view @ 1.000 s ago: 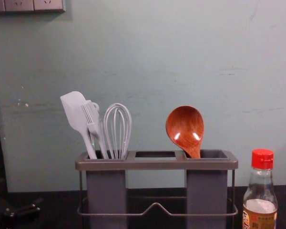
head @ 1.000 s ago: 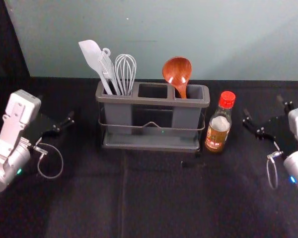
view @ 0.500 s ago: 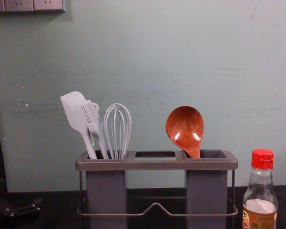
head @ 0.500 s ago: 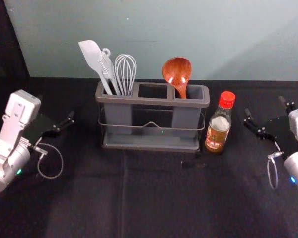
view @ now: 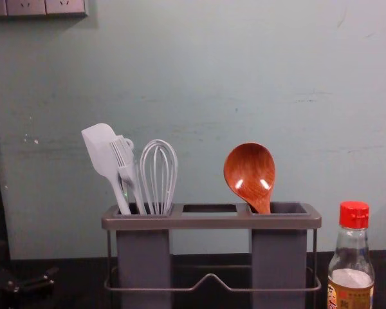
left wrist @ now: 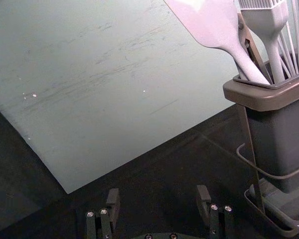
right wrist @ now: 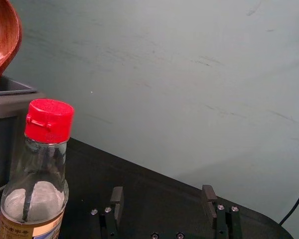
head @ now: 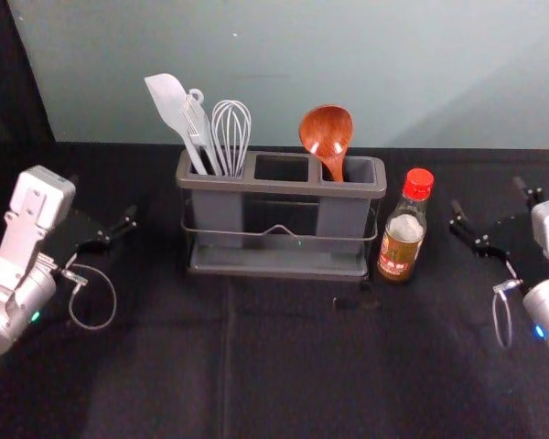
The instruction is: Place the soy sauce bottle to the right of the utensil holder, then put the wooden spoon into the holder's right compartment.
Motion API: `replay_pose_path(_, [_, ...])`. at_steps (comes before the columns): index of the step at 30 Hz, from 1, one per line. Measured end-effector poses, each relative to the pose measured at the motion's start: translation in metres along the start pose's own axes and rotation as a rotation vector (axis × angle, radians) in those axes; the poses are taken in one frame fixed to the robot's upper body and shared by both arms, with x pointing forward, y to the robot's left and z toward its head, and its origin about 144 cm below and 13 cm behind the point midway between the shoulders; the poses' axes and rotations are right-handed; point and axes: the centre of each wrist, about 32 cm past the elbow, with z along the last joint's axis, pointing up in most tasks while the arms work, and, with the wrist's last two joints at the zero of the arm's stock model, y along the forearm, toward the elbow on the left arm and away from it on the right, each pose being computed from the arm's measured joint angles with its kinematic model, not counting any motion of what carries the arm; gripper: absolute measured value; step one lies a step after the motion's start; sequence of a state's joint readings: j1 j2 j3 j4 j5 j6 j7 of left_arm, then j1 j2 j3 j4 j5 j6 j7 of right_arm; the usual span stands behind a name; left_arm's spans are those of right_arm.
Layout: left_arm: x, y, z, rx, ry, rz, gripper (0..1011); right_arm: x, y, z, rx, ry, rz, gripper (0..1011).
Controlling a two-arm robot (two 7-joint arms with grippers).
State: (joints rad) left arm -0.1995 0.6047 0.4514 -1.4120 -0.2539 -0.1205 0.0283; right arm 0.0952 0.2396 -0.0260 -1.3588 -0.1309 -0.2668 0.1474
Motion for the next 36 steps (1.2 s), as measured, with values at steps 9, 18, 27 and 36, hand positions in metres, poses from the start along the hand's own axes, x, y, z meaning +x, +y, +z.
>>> replay_pose_path(9, [0.0,0.0,0.0,0.0,0.0,0.0,1005,0.0001,0.0,0.0002,0.0,0.0,0.001,1003])
replay_pose_path(18, [0.0,0.0,0.0,0.0,0.0,0.0,1005,0.0001,0.0,0.0002,0.0,0.0,0.001,1003])
replay_pose_path(27, [0.0,0.0,0.0,0.0,0.0,0.0,1005,0.0,0.0,0.0002,0.0,0.0,0.001,1002])
replay_pose_path(36, [0.0,0.0,0.0,0.0,0.0,0.0,1005,0.0001,0.0,0.0002,0.0,0.0,0.001,1003])
